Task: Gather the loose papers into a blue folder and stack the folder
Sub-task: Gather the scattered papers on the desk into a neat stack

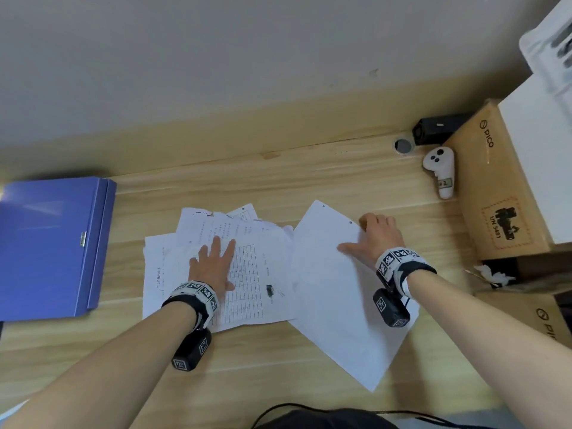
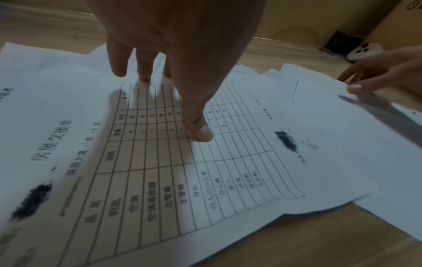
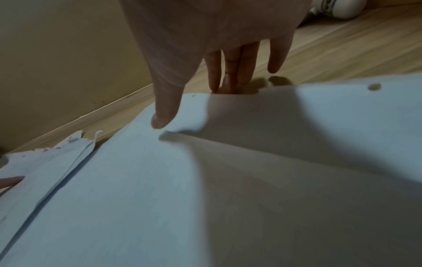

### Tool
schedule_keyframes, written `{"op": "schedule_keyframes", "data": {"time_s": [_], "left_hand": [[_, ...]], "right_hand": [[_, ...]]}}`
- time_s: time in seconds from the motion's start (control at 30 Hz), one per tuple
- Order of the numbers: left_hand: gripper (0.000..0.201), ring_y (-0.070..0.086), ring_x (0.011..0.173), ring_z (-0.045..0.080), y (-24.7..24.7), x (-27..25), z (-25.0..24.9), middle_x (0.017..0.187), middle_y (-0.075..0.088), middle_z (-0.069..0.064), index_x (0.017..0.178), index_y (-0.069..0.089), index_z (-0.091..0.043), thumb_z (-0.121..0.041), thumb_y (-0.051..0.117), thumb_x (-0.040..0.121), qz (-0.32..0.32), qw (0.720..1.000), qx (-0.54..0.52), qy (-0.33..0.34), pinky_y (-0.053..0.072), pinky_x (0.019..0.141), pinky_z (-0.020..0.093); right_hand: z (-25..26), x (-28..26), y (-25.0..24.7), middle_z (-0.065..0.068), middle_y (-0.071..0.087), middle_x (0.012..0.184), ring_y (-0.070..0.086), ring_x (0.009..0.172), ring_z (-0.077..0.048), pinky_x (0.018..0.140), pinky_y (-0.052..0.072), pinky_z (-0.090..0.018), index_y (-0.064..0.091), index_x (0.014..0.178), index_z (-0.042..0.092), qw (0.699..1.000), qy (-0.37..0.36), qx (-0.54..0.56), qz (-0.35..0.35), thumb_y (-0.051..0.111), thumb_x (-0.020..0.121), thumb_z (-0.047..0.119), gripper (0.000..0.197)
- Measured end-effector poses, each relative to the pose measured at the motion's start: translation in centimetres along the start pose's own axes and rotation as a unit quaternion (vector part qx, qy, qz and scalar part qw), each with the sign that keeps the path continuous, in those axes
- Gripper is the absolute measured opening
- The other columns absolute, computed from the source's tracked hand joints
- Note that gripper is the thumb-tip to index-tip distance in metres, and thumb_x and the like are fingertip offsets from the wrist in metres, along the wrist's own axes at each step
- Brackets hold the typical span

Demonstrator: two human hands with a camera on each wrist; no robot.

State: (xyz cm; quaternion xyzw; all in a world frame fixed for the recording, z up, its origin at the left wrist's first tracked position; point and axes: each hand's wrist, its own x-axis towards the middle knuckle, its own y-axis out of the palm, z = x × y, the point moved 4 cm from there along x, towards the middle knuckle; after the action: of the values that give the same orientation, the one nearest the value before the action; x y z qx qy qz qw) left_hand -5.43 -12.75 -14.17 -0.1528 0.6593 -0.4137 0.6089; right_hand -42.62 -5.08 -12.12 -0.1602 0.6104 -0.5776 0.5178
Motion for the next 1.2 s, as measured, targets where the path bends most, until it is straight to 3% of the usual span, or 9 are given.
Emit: {"op": "schedule_keyframes", "data": {"time_s": [0.2, 0.37, 0.53, 0.63, 0.77, 0.87, 0.97, 1.07, 1.2], "left_hand": [[0.109, 0.009, 0.149, 0.041, 0.0, 0.1, -0.1, 0.165, -0.008, 0.011, 0.156, -0.008, -0.03, -0.038, 0.073, 0.083, -0.013, 1.0, 0.011, 0.002, 0.024, 0.116, 0.055], [0.109, 0.014, 0.146, 0.041, -0.1, -0.1, -0.1, 0.164, -0.005, 0.011, 0.156, -0.007, -0.029, -0.046, 0.072, 0.082, -0.021, 1.0, 0.017, -0.002, 0.028, 0.113, 0.053], [0.109, 0.018, 0.141, 0.041, 1.1, -0.8, 0.1, 0.162, 0.0, 0.011, 0.155, -0.006, -0.03, -0.057, 0.068, 0.08, -0.033, 0.999, -0.019, -0.004, 0.036, 0.107, 0.052], [0.111, 0.011, 0.143, 0.039, 2.2, -1.5, 0.2, 0.162, -0.002, 0.01, 0.155, -0.007, -0.032, -0.057, 0.069, 0.078, -0.025, 0.997, -0.07, 0.007, 0.042, 0.103, 0.053], [0.113, 0.006, 0.145, 0.035, 2.7, -2.4, 0.0, 0.161, -0.004, 0.008, 0.155, -0.003, -0.035, -0.059, 0.072, 0.074, -0.025, 0.994, -0.105, 0.019, 0.04, 0.104, 0.052], [0.112, 0.001, 0.148, 0.033, 2.5, -2.9, -0.2, 0.162, -0.008, 0.008, 0.156, -0.001, -0.034, -0.06, 0.071, 0.073, -0.021, 0.991, -0.13, 0.023, 0.034, 0.11, 0.053], [0.099, 0.002, 0.148, 0.032, 1.9, -3.4, -0.2, 0.163, -0.005, 0.007, 0.156, 0.007, -0.032, -0.063, 0.061, 0.078, -0.016, 0.985, -0.167, 0.033, 0.032, 0.112, 0.051], [0.079, 0.012, 0.147, 0.029, 0.7, -3.7, 0.8, 0.161, 0.01, 0.006, 0.155, 0.019, -0.027, -0.06, 0.047, 0.089, -0.019, 0.975, -0.219, 0.041, 0.033, 0.111, 0.048], [0.061, 0.035, 0.141, 0.029, -0.1, -4.4, 4.1, 0.154, 0.033, 0.01, 0.151, 0.033, -0.019, -0.048, 0.043, 0.098, -0.021, 0.946, -0.321, 0.05, 0.033, 0.113, 0.04]], "right_hand": [[0.8, -2.1, 1.9, -0.004, 0.051, 0.121, 0.043, 0.117, -0.026, 0.093, 0.047, -0.041, 0.047, 0.123, 0.015, 0.995, -0.006, -0.07, 0.066, 0.073, 0.054, 0.068, 0.09], [1.1, -3.5, 4.0, -0.006, 0.063, 0.097, 0.062, 0.082, -0.029, 0.07, 0.054, -0.038, 0.046, 0.109, 0.019, 0.994, 0.03, 0.027, 0.101, 0.076, 0.068, 0.037, 0.054], [1.5, -3.8, 3.1, -0.006, 0.066, 0.095, 0.064, 0.087, -0.031, 0.073, 0.055, -0.038, 0.058, 0.106, 0.021, 0.995, 0.032, 0.065, 0.073, 0.075, 0.068, 0.026, 0.042], [1.8, -3.6, 0.2, -0.009, 0.069, 0.091, 0.065, 0.087, -0.033, 0.07, 0.052, -0.035, 0.065, 0.098, 0.02, 0.998, 0.015, 0.065, 0.018, 0.07, 0.071, 0.021, 0.027], [3.1, -3.7, -5.9, -0.011, 0.066, 0.077, 0.061, 0.077, -0.036, 0.059, 0.043, -0.033, 0.064, 0.082, 0.016, 0.993, -0.028, 0.071, -0.095, 0.059, 0.079, 0.019, 0.006], [5.9, -4.9, -11.0, -0.011, 0.062, 0.073, 0.056, 0.073, -0.036, 0.059, 0.038, -0.035, 0.063, 0.084, 0.014, 0.981, -0.067, 0.078, -0.164, 0.057, 0.087, 0.03, 0.017], [9.5, -7.1, -14.8, -0.007, 0.051, 0.06, 0.05, 0.064, -0.034, 0.054, 0.032, -0.036, 0.051, 0.07, 0.01, 0.96, -0.129, 0.104, -0.225, 0.056, 0.089, 0.037, 0.033], [13.5, -9.2, -15.6, -0.004, 0.053, 0.057, 0.051, 0.058, -0.029, 0.054, 0.035, -0.037, 0.053, 0.067, 0.014, 0.947, -0.2, 0.122, -0.221, 0.06, 0.089, 0.039, 0.034], [18.0, -10.6, -10.9, 0.001, 0.063, 0.064, 0.056, 0.06, -0.022, 0.057, 0.044, -0.035, 0.062, 0.073, 0.017, 0.942, -0.272, 0.136, -0.144, 0.065, 0.086, 0.038, 0.024]]}}
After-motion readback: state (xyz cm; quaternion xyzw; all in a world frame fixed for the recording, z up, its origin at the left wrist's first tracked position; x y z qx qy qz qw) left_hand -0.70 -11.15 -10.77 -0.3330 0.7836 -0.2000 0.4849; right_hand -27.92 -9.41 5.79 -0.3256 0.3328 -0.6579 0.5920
